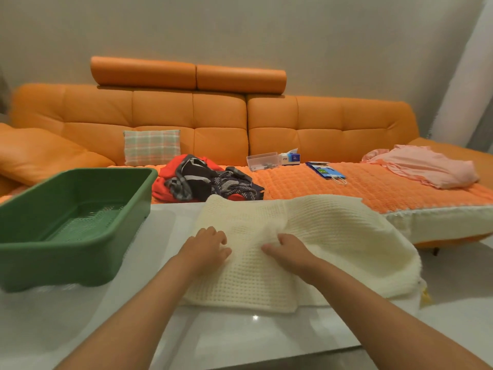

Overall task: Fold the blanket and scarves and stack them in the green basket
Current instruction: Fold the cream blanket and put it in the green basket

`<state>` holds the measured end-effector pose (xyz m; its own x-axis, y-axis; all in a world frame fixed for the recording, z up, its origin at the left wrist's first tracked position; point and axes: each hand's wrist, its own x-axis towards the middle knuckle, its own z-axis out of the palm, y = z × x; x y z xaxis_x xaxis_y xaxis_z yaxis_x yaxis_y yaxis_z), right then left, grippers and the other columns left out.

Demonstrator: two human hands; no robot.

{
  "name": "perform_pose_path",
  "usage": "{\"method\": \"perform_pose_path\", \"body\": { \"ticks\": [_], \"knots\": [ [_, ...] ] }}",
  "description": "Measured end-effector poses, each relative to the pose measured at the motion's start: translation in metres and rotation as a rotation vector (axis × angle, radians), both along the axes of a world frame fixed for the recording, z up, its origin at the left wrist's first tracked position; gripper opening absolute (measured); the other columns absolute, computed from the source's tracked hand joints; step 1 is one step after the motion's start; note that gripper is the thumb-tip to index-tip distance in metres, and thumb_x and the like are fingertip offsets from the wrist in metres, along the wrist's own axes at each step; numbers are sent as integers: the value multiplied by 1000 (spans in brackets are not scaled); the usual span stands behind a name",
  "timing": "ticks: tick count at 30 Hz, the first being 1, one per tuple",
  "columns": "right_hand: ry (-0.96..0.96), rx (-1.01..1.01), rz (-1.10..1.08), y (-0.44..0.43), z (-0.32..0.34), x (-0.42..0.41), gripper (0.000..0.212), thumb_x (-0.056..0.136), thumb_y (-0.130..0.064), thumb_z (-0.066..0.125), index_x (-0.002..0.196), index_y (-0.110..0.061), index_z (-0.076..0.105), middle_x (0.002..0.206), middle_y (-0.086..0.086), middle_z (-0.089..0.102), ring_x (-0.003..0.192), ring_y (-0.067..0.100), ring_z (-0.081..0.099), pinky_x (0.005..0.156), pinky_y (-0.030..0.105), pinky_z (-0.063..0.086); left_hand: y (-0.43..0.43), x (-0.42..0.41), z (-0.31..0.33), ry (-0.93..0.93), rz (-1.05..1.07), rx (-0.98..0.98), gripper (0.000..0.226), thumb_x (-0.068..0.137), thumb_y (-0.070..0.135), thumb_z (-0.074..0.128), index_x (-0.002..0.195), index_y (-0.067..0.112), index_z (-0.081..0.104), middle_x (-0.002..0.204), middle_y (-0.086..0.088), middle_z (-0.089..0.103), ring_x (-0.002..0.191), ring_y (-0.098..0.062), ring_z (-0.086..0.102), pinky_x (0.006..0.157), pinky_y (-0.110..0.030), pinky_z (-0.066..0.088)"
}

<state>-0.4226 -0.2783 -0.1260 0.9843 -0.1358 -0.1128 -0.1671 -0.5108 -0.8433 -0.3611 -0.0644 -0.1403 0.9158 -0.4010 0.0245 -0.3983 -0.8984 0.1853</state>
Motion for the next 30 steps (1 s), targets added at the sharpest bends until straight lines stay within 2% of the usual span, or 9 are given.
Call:
{"method": "perform_pose_path", "body": {
  "ticks": [3, 7, 9, 12, 14, 16, 20, 23, 30],
  "knots": [
    [-114, -67, -189, -5, 4, 0, 31, 99, -25, 52, 127, -11, 53, 121, 8, 62, 104, 24, 59, 87, 35, 47, 18, -20, 4, 67, -5, -56, 41, 102, 43, 37, 138, 26, 46, 144, 5, 43, 130, -16, 39, 108, -38, 35],
    [-55, -562, -295, -38, -1, -10, 49, 99, -17, 48, 143, -7, 28, 113, 15, 62, 96, 32, 61, 71, 37, 44, 28, -39, 0, 224, -56, 10, 61, 102, 52, 34, 157, 29, 18, 165, 3, 10, 151, -17, 9, 121, -37, 9],
    [-23, -816, -255, -47, -11, -15, 64, 96, -10, 49, 151, -10, 17, 132, 18, 51, 106, 32, 59, 77, 38, 47, 29, -41, -10, 231, -78, 124, 69, 100, 59, 29, 157, 33, 2, 166, 1, -6, 152, -18, -5, 123, -39, 0],
    [-267, -1138, -82, -46, -20, -14, 60, 92, -8, 48, 148, -23, 35, 136, 6, 43, 116, 26, 49, 92, 37, 40, 28, -39, -16, 133, -74, 193, 67, 96, 64, 27, 156, 40, 9, 165, -1, 5, 152, -20, 4, 123, -45, -2],
    [-318, -1100, 122, -41, -26, -15, 46, 97, -17, 45, 141, -31, 47, 142, 2, 43, 127, 24, 42, 100, 38, 34, 22, -40, -11, -9, -69, 114, 63, 91, 63, 24, 144, 35, 42, 152, 1, 37, 140, -19, 31, 121, -45, 14],
    [-148, -956, 230, -34, -37, -17, 46, 104, -31, 33, 150, -33, 35, 160, 7, 23, 146, 26, 22, 114, 46, 22, 16, -42, -9, -68, -66, -19, 63, 91, 59, 21, 128, 21, 56, 144, 2, 46, 131, -16, 39, 118, -40, 24],
    [110, -826, 272, -27, -38, -19, 56, 105, -44, 18, 158, -36, 5, 166, 7, -9, 153, 22, -12, 121, 57, -1, 20, -42, -20, 99, -17, -27, 66, 95, 59, 39, 153, 32, 22, 162, 4, 18, 149, -18, 18, 119, -40, 21],
    [58, -862, 329, -11, -29, -15, 58, 101, -50, 27, 157, -40, 14, 167, 4, 1, 153, 21, -3, 120, 55, 6, 32, -38, -10, 76, 73, 145, 65, 95, 56, 33, 155, 41, 12, 156, -1, 29, 140, -25, 31, 110, -42, 33],
    [-107, -547, 554, 59, -20, -14, 51, 92, -42, 58, 143, -36, 50, 155, -1, 39, 144, 17, 27, 119, 39, 22, 73, -42, 5, 66, 401, 444, 67, 94, 66, 22, 147, 28, 37, 147, -10, 40, 128, -32, 47, 101, -43, 41]
  ]
}}
